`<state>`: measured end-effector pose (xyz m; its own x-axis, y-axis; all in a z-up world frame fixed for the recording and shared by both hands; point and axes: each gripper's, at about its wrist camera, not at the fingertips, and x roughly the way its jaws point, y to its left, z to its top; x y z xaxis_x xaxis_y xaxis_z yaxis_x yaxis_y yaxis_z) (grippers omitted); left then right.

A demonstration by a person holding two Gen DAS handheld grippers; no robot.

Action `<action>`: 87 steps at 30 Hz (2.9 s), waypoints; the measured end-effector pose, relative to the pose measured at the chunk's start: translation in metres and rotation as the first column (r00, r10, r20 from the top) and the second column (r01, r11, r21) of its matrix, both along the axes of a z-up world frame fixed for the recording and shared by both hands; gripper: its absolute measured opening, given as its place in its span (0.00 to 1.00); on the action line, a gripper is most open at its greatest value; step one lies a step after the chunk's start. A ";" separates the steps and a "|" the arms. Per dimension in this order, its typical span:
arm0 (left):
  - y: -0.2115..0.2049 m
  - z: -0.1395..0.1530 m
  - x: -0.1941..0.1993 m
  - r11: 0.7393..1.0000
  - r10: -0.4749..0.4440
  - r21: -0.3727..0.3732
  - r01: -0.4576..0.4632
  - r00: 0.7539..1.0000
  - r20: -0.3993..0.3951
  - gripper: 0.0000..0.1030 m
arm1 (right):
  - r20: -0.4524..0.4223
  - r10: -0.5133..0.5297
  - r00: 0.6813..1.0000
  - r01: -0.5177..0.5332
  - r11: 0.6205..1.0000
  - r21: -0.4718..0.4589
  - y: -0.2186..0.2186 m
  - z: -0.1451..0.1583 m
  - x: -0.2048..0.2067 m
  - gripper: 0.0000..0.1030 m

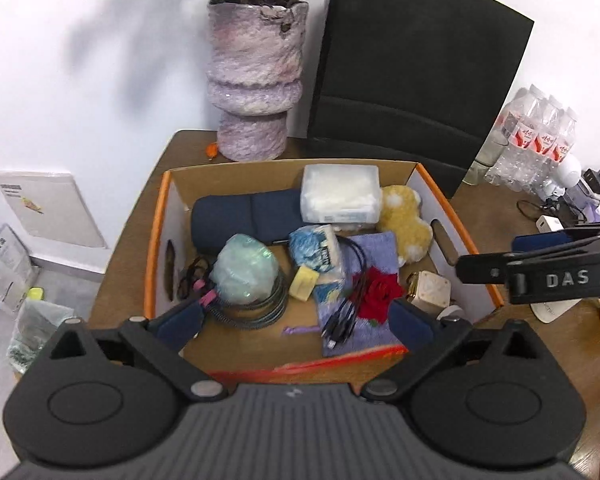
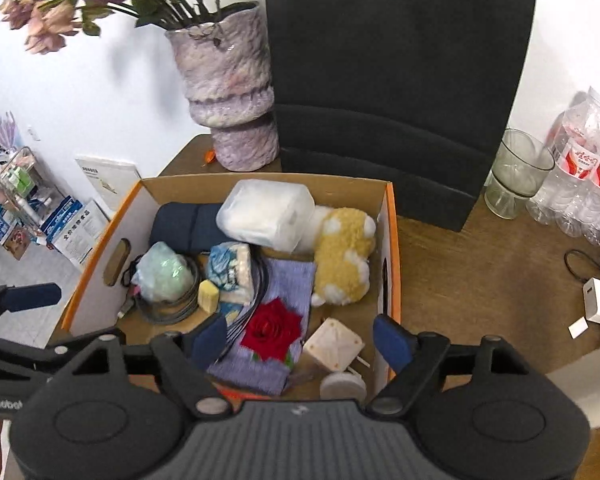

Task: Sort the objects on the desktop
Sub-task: 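Lower both held items into the box and open both tools, then withdraw both open tools back over the table, then grasp the white bottle cap with left tool while right tool grasps the small white cap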

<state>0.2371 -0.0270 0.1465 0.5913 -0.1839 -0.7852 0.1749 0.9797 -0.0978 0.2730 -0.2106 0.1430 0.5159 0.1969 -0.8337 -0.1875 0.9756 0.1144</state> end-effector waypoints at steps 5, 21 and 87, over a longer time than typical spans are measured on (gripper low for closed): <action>0.004 0.005 -0.025 0.999 0.037 0.005 -0.037 0.999 0.037 1.00 | 0.030 0.009 1.000 -0.009 1.000 0.022 -0.001 0.004 -0.025 0.83; 0.005 -0.091 -0.296 0.964 0.246 -0.037 -0.262 0.836 0.491 1.00 | 0.496 -0.027 0.868 0.084 0.992 -0.094 0.019 -0.107 -0.289 0.91; -0.115 -0.138 -0.096 0.986 0.130 -0.131 -0.099 0.959 0.253 0.39 | 0.390 -0.152 0.908 0.099 0.983 0.153 -0.077 -0.135 -0.149 0.25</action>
<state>0.1412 -0.1416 0.0083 0.7944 -0.1831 -0.5792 0.0964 0.9794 -0.1774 0.1244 -0.2878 0.0076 0.8269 0.1989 -0.5260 -0.1202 0.9763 0.1802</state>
